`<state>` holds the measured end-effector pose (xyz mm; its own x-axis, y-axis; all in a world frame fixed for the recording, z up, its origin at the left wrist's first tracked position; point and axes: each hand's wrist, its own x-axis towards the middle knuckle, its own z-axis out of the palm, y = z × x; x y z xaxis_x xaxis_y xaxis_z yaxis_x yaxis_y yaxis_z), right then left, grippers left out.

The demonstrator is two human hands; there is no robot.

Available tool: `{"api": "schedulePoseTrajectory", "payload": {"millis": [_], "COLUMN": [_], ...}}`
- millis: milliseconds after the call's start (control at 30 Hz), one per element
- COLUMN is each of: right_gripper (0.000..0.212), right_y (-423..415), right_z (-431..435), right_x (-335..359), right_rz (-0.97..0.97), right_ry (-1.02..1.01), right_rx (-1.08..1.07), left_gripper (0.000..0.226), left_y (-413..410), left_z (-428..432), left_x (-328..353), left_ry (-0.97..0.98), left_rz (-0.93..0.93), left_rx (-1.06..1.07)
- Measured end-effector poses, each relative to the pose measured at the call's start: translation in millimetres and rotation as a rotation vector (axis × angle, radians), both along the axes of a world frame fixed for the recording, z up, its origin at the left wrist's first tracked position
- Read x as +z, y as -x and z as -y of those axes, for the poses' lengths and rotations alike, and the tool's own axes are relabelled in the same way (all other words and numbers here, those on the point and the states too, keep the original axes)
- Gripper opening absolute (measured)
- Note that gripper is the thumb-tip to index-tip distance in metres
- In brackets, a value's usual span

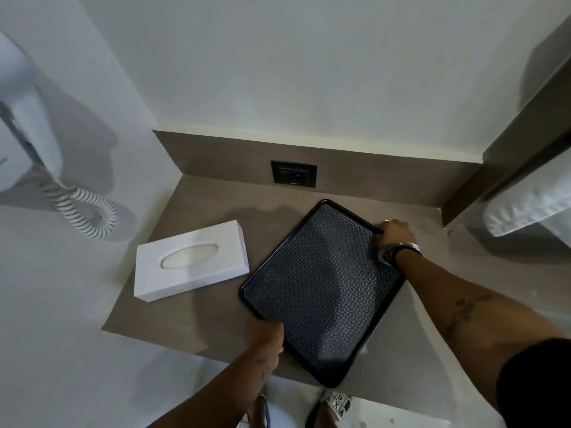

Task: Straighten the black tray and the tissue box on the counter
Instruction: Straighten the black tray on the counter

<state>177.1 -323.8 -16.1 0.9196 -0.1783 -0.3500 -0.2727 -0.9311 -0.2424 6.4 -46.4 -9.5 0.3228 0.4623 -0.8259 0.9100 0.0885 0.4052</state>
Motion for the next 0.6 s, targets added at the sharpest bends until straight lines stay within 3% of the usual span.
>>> {"api": "schedulePoseTrajectory", "payload": {"millis": [100, 200, 333, 433, 600], "right_gripper": [0.012, 0.029, 0.025, 0.003, 0.015], "right_y": [27, 64, 117, 144, 153], "right_z": [13, 34, 47, 40, 22], "right_x": [8, 3, -6, -13, -19], "right_rz": [0.033, 0.053, 0.033, 0.014, 0.064], "right_ry": [-0.123, -0.23, -0.28, -0.323, -0.369], "right_rx": [-0.215, -0.418, -0.606, -0.685, -0.757], "left_gripper": [0.027, 0.025, 0.02, 0.017, 0.013], "left_y": [-8, -20, -45, -66, -88], "left_z": [-8, -16, -22, -26, -33], "left_x": [2, 4, 7, 7, 2], "left_ry": [-0.056, -0.132, -0.146, -0.158, -0.188], "left_rz": [0.101, 0.214, 0.346, 0.38, 0.439], "left_rx": [-0.13, -0.306, -0.483, -0.568, -0.603]}}
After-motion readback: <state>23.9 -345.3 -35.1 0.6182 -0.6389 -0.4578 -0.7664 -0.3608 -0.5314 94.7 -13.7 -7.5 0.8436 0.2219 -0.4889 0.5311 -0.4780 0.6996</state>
